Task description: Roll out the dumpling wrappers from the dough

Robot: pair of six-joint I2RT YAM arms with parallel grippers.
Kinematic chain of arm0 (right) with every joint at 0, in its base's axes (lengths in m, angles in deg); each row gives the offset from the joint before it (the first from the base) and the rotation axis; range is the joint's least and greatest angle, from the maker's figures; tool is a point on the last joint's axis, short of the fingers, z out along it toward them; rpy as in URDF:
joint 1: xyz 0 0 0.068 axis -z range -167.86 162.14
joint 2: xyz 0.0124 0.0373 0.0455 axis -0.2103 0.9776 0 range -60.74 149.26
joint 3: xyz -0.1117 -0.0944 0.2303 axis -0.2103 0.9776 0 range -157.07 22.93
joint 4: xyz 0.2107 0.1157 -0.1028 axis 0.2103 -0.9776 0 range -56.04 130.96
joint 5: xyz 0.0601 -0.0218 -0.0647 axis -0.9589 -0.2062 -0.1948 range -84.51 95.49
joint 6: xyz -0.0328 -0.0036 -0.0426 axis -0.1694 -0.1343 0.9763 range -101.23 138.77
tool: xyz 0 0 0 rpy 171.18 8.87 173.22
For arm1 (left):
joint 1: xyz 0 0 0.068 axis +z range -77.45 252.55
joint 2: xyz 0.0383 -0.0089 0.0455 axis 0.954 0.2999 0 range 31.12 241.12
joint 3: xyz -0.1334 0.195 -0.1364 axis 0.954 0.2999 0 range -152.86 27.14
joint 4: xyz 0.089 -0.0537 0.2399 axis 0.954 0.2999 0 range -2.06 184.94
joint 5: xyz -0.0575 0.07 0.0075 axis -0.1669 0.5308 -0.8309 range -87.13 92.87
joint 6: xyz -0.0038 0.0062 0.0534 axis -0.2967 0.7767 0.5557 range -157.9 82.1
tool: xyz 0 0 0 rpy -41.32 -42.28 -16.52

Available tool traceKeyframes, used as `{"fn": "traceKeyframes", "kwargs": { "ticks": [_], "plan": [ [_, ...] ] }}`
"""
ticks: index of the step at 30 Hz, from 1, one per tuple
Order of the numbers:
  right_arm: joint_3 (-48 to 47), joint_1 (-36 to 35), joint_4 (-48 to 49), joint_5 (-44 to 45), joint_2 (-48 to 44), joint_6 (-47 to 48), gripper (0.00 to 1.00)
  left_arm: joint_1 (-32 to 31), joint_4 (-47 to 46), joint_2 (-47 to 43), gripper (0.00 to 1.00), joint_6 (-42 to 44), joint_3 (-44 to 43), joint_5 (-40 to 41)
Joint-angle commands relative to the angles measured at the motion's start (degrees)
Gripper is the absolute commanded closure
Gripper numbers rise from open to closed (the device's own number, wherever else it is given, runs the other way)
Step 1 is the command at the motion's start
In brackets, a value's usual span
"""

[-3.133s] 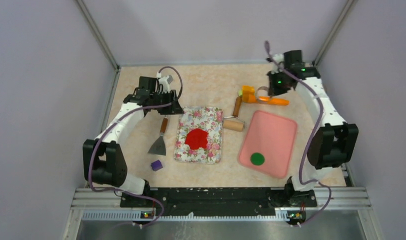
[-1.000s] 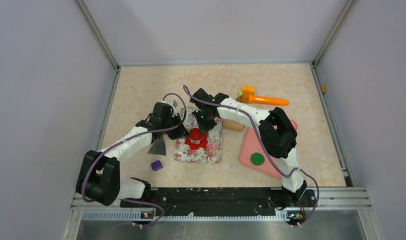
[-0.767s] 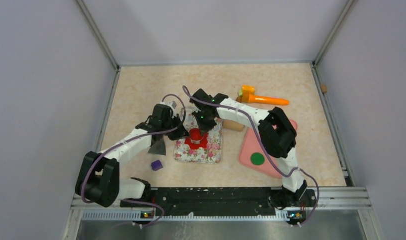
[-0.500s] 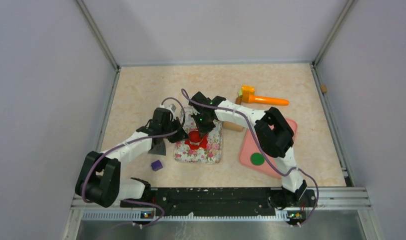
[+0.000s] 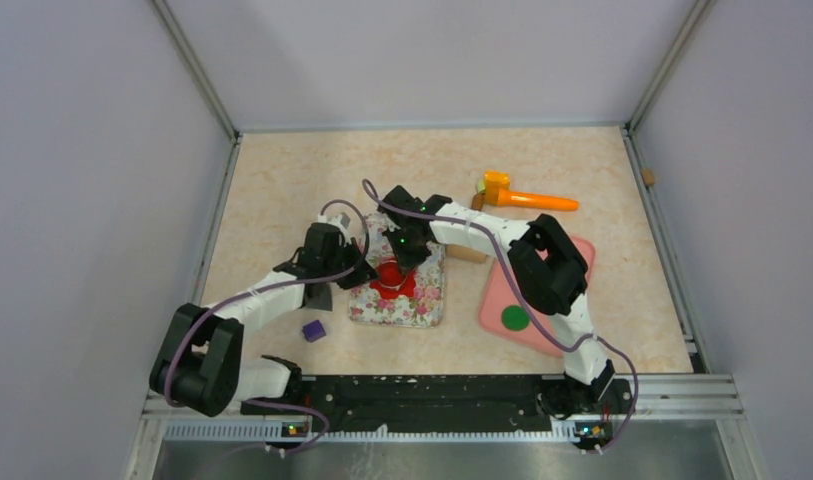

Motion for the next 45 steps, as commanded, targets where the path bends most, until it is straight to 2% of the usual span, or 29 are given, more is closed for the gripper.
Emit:
{"fn": "traceKeyframes", "kwargs": {
  "ticks": [1, 3, 8, 12, 18, 22, 25, 35, 41, 45],
  "plan": [
    [-1.01, 0.26, 2.98, -0.04, 1.16, 1.56, 1.00, 0.30, 10.56, 0.80, 1.00, 1.95, 4.99, 8.54],
    [-1.36, 0.80, 3.63, -4.05, 0.49, 2.01, 0.94, 0.34, 11.13, 0.16, 1.00, 2.35, 5.00, 8.98],
    [0.66, 2.98, 4.99, -10.74, -2.63, 1.91, 0.69, 0.30, 11.89, -0.81, 1.00, 3.02, 4.17, 8.93],
    [2.79, 5.10, 6.17, -16.02, -4.39, 2.43, 0.67, 0.30, 11.93, -1.10, 1.00, 3.25, 3.85, 8.71],
    [4.67, 5.68, 6.46, -16.37, -4.13, 3.70, 0.69, 0.30, 10.62, -0.92, 1.00, 3.94, 2.55, 6.57],
    [5.01, 5.73, 5.92, -15.09, -3.21, 4.08, 0.81, 0.30, 9.98, -0.18, 1.00, 3.99, 1.96, 6.24],
    [5.77, 5.90, 5.30, -14.08, -2.74, 4.56, 1.00, 0.30, 9.53, 0.39, 1.00, 4.34, 1.86, 6.23],
    [11.35, 5.68, 7.92, -11.27, -2.42, 3.81, 1.00, 0.30, 6.69, 1.60, 1.00, 3.00, 7.25, 8.38],
    [10.63, 4.04, 8.21, -6.18, -2.34, 2.90, 1.00, -1.10, 7.14, 4.55, 1.00, 2.56, 6.69, 9.09],
    [13.98, 3.23, 10.04, -5.52, -3.19, 1.65, 1.00, -2.92, 7.19, 6.41, 1.00, 1.73, 6.78, 9.81]
  ]
}}
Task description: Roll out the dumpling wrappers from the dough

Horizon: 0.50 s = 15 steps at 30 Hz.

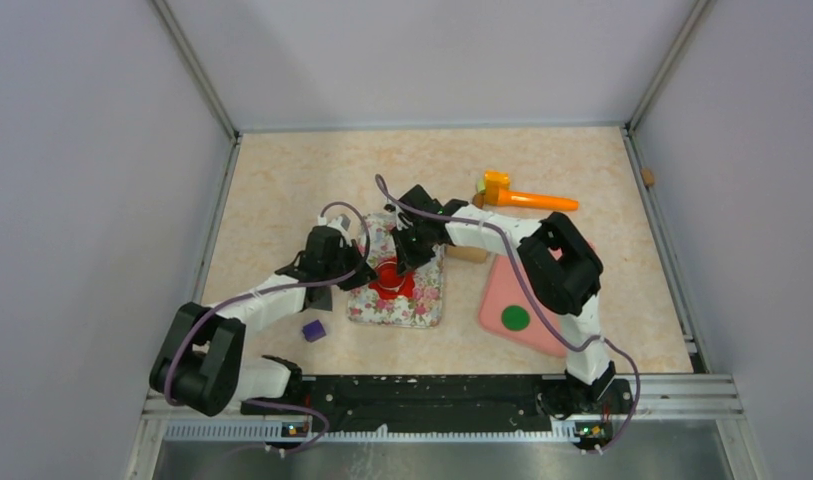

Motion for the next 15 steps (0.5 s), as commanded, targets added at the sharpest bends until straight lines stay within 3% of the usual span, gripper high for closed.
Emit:
{"fn": "traceKeyframes", "kwargs": {
  "ticks": [1, 15],
  "plan": [
    [6.36, -0.40, 0.03, 5.81, -0.73, -0.58, 1.00, -2.23, 11.22, 6.71, 1.00, 1.23, 4.05, 7.96],
    [18.40, -2.93, 8.45, 5.83, -4.75, -8.04, 1.00, -2.82, 13.84, 13.08, 1.00, -2.81, 0.51, 9.44]
  ]
}}
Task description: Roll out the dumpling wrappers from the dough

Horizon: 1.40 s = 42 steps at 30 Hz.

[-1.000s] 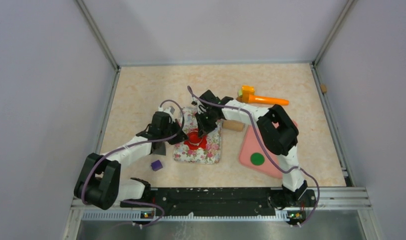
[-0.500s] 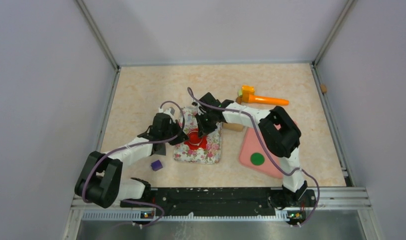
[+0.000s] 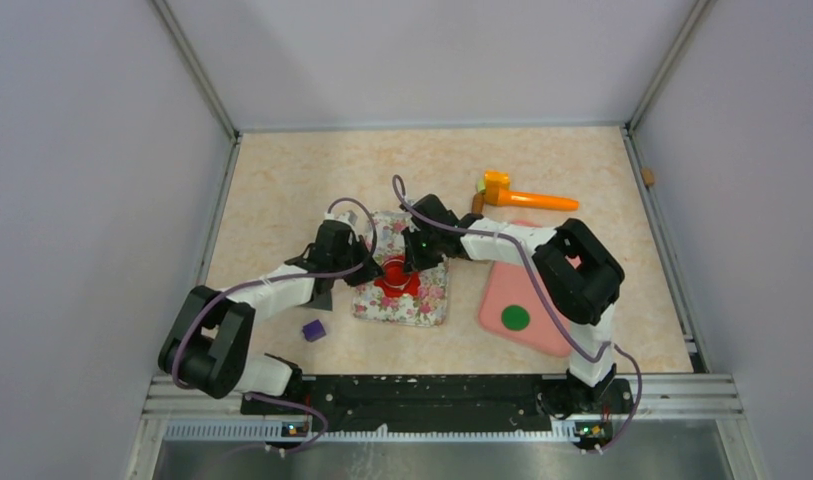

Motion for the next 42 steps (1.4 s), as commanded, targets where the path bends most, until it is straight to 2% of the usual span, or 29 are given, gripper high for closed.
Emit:
{"fn": "traceKeyframes", "kwargs": {
  "ticks": [1, 8, 12, 15, 20, 24, 30, 37, 42],
  "plan": [
    [5.75, -2.81, -4.71, 0.76, 2.03, -2.48, 1.00, -0.19, 14.11, 7.83, 1.00, -0.08, 3.89, 7.59],
    [6.84, -5.09, -5.00, 3.19, -0.85, -5.71, 1.00, 0.99, 16.18, 10.67, 1.00, -2.65, 1.41, 7.43],
    [8.68, -5.79, -5.13, 1.83, -1.55, -7.28, 1.00, 2.70, 20.55, 15.67, 1.00, -1.17, -7.24, 10.77],
    [8.21, -5.66, -6.04, 3.13, -1.14, -6.61, 1.00, 3.87, 22.92, 17.96, 1.00, -0.62, -9.21, 7.86],
    [4.12, -1.65, -6.22, 6.30, -0.20, -2.81, 1.00, 3.10, 21.04, 13.97, 1.00, -3.40, -2.90, 4.08],
    [-1.69, 1.47, -5.93, 4.96, 3.57, 1.44, 1.00, 2.27, 19.13, 9.67, 1.00, -4.03, 2.25, 2.85],
    [-9.83, 1.72, -6.37, 3.22, 10.47, 4.69, 1.00, -0.26, 17.78, 7.77, 1.00, -5.11, 4.41, 1.96],
    [-10.13, 1.63, -6.73, 3.39, 10.99, 5.38, 1.00, -1.57, 19.51, 4.26, 1.00, -5.11, 5.71, 2.20],
    [-6.69, 0.94, -7.87, 5.06, 7.69, 2.90, 1.00, -1.23, 20.06, 3.80, 1.00, -3.85, 4.49, 4.76]
  ]
}}
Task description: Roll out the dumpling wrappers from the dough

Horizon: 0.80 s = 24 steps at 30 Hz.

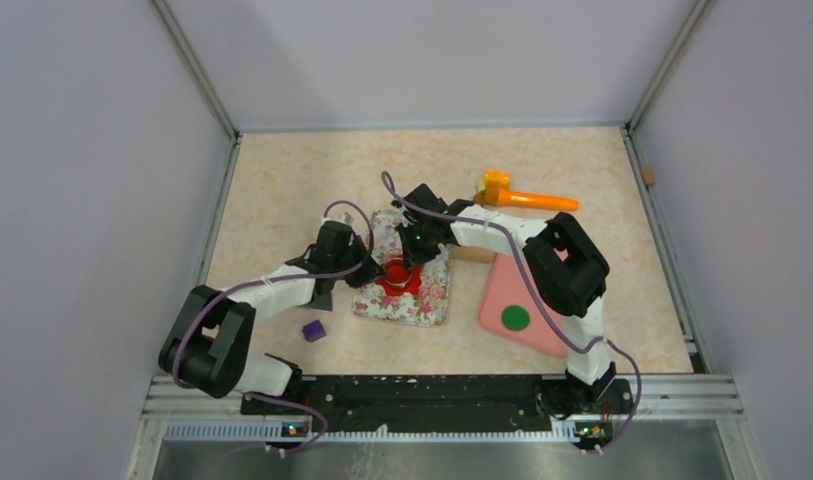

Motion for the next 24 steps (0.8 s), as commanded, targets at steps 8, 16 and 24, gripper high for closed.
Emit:
{"fn": "traceKeyframes", "kwargs": {
  "ticks": [8, 16, 24],
  "plan": [
    [11.94, -4.13, -0.25, 8.30, -3.15, -9.28, 1.00, 0.73, 21.35, 9.41, 1.00, 7.75, -3.39, 6.86],
    [16.04, -6.03, -0.21, 8.58, -5.52, -12.15, 1.00, 2.21, 22.88, 14.82, 1.00, 9.03, -9.05, 8.61],
    [11.96, -3.90, -0.09, 10.62, -5.52, -9.41, 1.00, 2.26, 29.27, 8.68, 0.71, 11.69, -14.26, 3.33]
  ]
}}
